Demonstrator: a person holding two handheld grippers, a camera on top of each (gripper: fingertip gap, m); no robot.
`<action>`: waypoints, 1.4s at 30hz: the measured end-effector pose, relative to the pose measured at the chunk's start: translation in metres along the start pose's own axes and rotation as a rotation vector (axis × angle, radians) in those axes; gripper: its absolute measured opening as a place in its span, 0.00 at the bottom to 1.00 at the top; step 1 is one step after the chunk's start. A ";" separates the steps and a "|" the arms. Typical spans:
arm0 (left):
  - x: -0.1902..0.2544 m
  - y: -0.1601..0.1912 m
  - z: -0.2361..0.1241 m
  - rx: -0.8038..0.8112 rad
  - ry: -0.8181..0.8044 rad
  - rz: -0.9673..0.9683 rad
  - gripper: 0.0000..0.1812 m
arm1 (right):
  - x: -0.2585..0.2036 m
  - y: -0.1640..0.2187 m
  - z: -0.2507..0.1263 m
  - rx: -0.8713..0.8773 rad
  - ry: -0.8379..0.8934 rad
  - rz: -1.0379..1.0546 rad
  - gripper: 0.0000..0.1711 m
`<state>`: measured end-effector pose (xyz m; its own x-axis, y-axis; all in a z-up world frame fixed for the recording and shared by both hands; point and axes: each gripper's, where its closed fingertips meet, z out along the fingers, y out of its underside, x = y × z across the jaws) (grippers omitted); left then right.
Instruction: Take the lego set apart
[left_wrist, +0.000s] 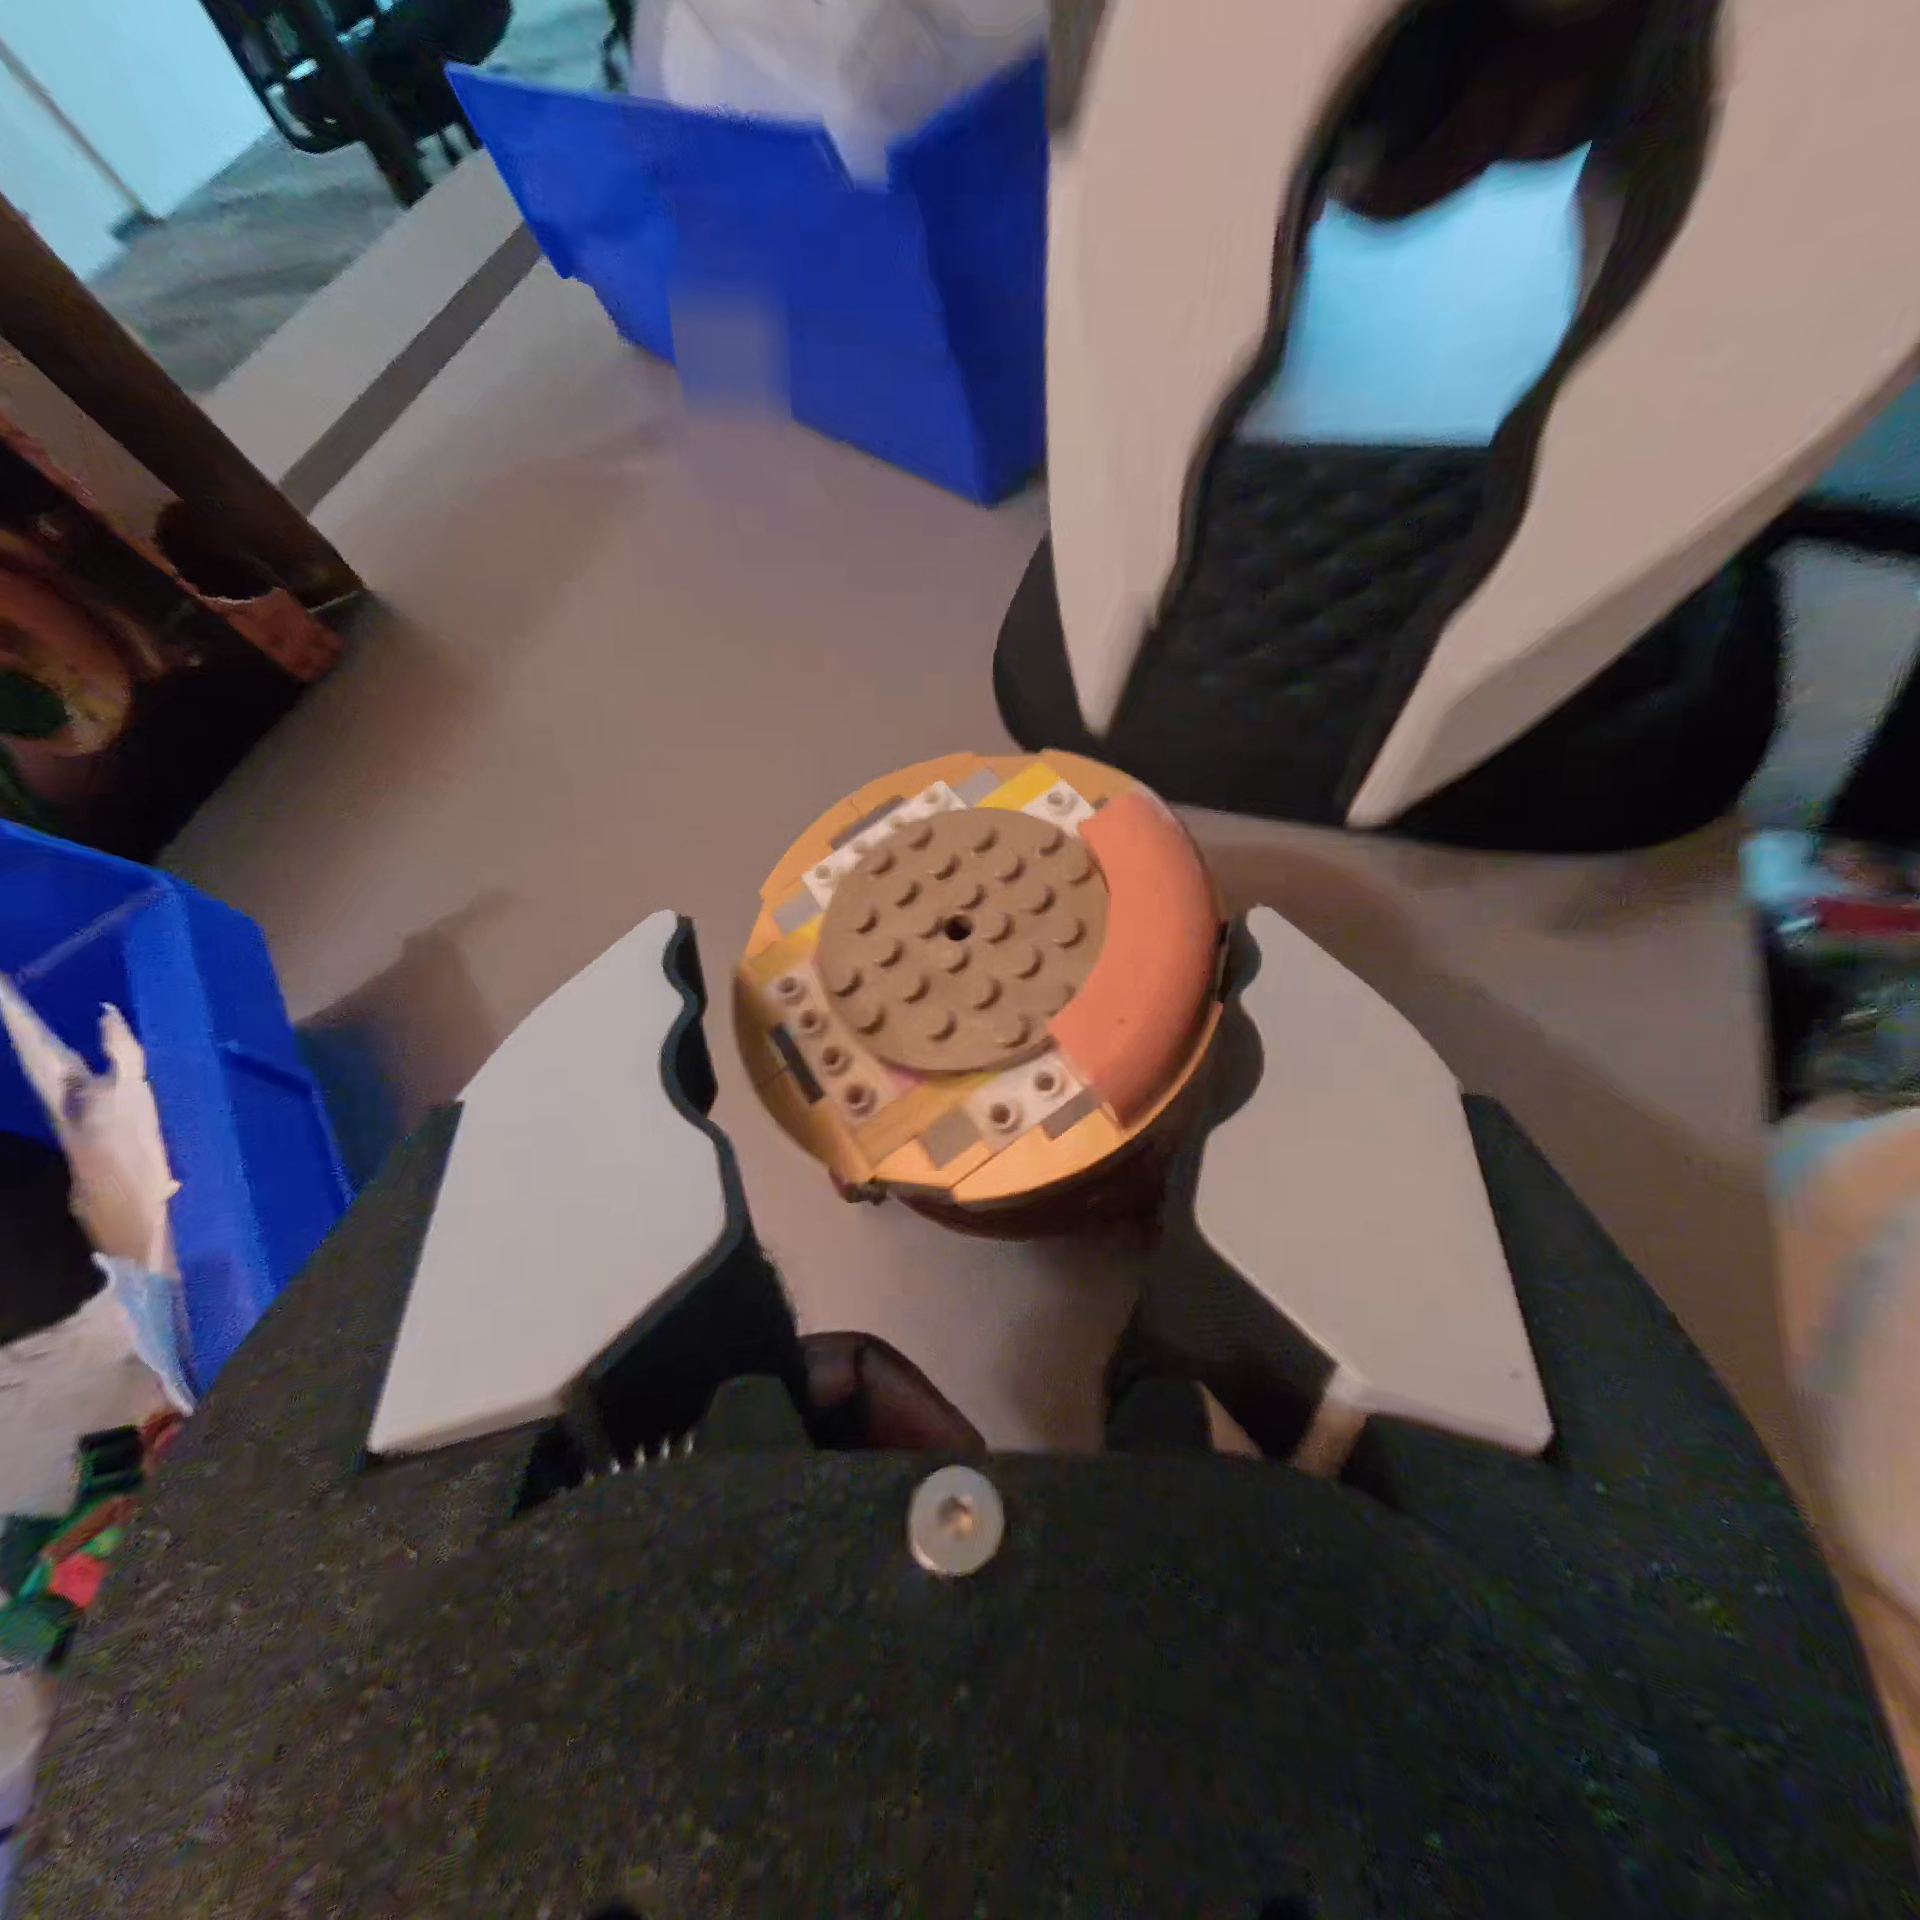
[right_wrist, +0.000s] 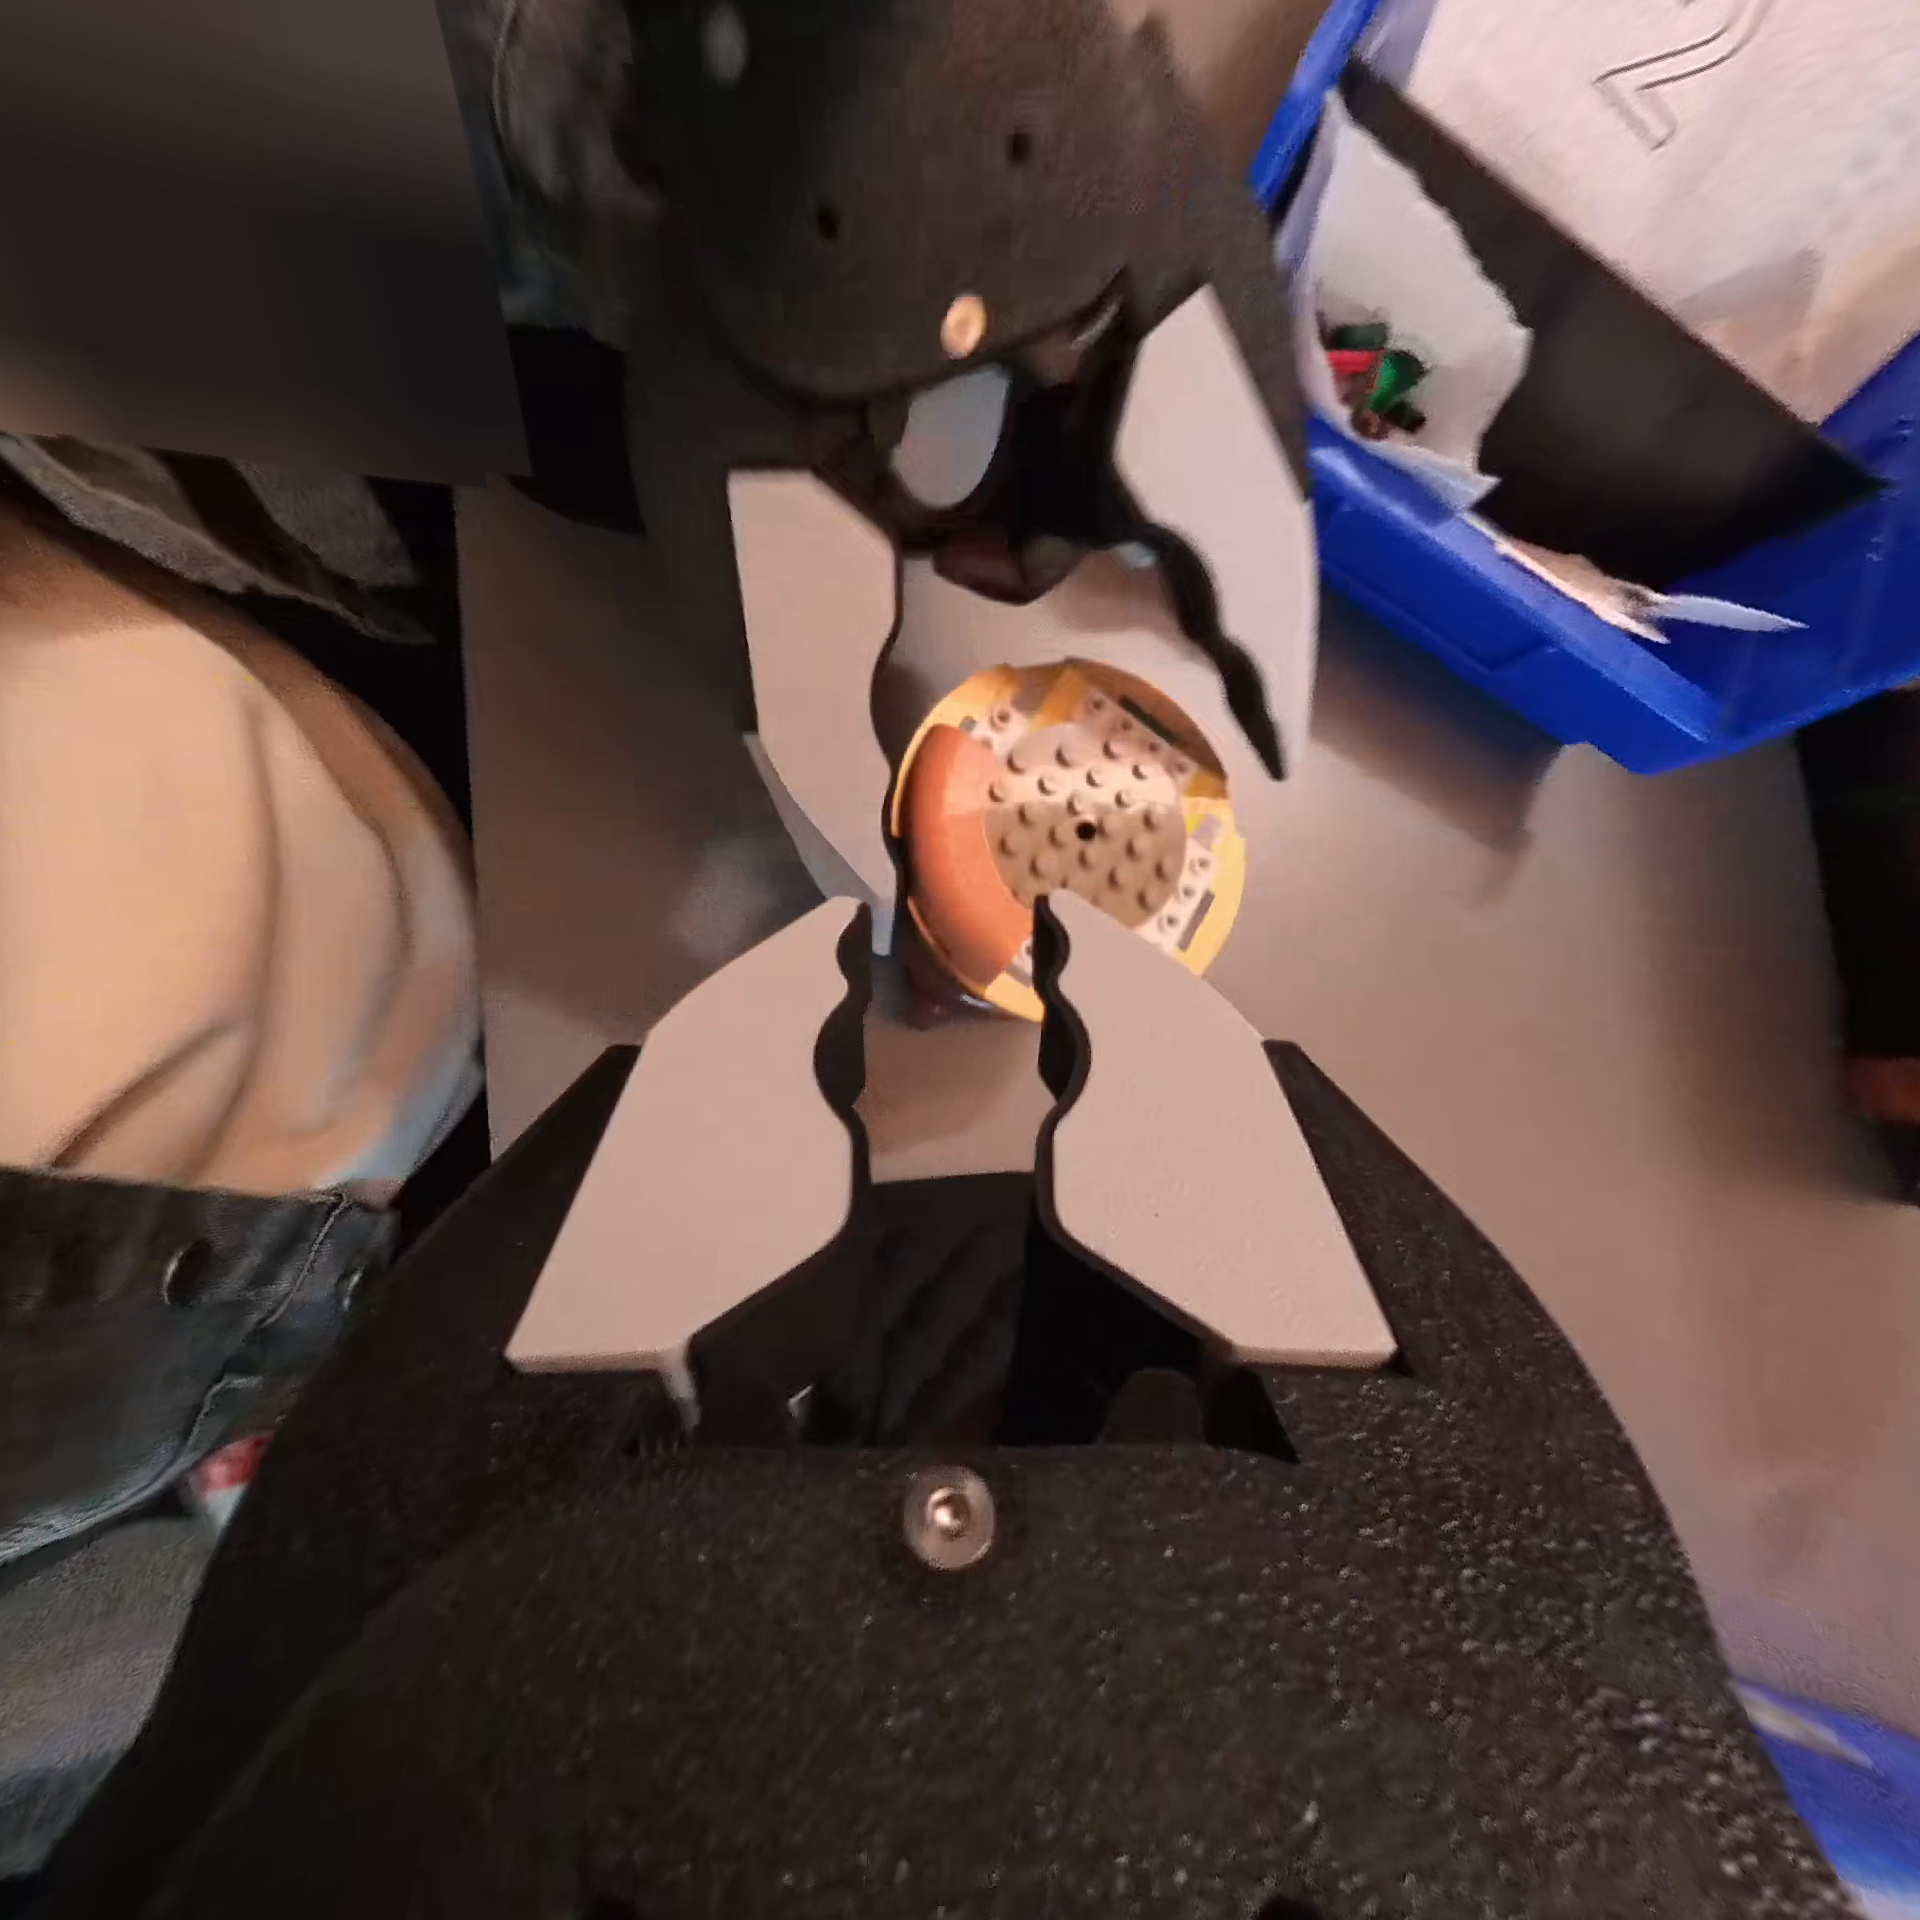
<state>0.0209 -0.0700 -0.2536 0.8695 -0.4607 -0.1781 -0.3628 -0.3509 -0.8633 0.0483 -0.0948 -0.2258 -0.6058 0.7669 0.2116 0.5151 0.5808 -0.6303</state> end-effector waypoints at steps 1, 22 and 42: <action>0.000 -0.005 -0.008 0.026 0.044 -0.030 0.54 | 0.000 -0.002 0.007 -0.031 -0.023 -0.008 0.18; 0.010 -0.003 0.019 0.055 0.200 0.235 0.41 | 0.015 0.019 0.019 -0.296 -0.086 -0.375 0.13; 0.004 0.024 0.025 -0.117 0.241 0.168 0.56 | 0.012 0.020 0.017 -0.259 -0.225 -0.506 0.11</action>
<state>0.0245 -0.0597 -0.2868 0.6944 -0.6956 -0.1846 -0.5432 -0.3384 -0.7684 0.0411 -0.0784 -0.2487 -0.9124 0.3188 0.2566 0.2438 0.9271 -0.2848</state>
